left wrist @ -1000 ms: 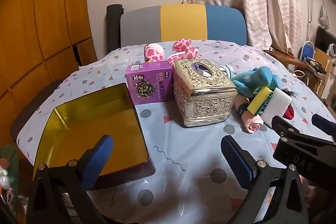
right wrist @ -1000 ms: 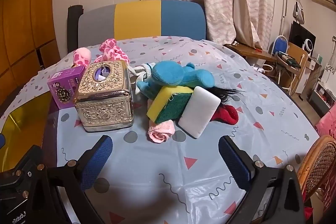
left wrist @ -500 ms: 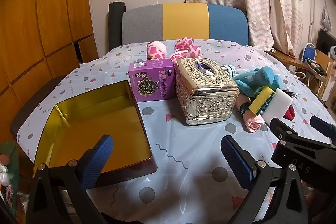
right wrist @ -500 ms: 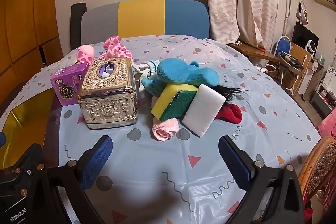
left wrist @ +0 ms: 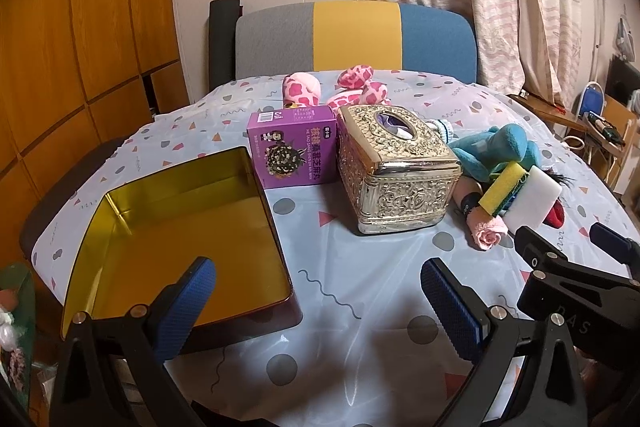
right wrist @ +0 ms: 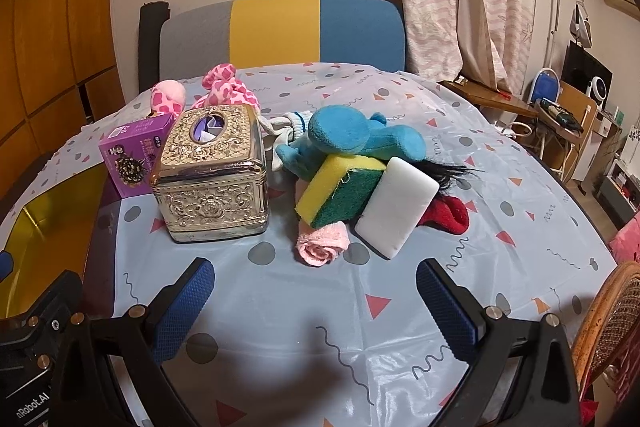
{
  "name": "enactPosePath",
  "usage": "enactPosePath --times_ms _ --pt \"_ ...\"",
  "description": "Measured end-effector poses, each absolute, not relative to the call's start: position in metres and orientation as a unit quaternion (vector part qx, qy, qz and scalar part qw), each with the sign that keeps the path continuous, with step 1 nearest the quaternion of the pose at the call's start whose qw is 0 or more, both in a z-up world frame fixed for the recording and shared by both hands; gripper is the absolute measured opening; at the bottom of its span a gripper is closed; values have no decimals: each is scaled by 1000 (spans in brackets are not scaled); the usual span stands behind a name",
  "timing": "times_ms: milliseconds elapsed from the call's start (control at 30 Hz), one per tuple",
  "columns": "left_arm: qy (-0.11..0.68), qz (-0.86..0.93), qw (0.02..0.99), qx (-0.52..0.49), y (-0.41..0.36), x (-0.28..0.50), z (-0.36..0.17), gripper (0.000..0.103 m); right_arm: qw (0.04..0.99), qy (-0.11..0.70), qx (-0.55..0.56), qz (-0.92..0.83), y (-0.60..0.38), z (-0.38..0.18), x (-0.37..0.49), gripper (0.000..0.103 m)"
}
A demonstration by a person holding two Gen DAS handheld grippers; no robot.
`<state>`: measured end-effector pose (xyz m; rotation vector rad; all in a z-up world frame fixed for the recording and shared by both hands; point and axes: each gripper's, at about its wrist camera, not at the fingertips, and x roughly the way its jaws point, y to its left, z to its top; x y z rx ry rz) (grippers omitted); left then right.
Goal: Organize soft objects
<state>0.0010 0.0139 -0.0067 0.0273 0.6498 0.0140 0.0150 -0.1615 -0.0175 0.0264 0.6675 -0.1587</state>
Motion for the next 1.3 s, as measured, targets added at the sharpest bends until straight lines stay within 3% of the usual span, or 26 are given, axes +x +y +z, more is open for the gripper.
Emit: enactPosePath --times_ms 1300 --pt "323 -21 946 30 3 2 -6 103 941 329 24 -77 -173 -18 19 103"
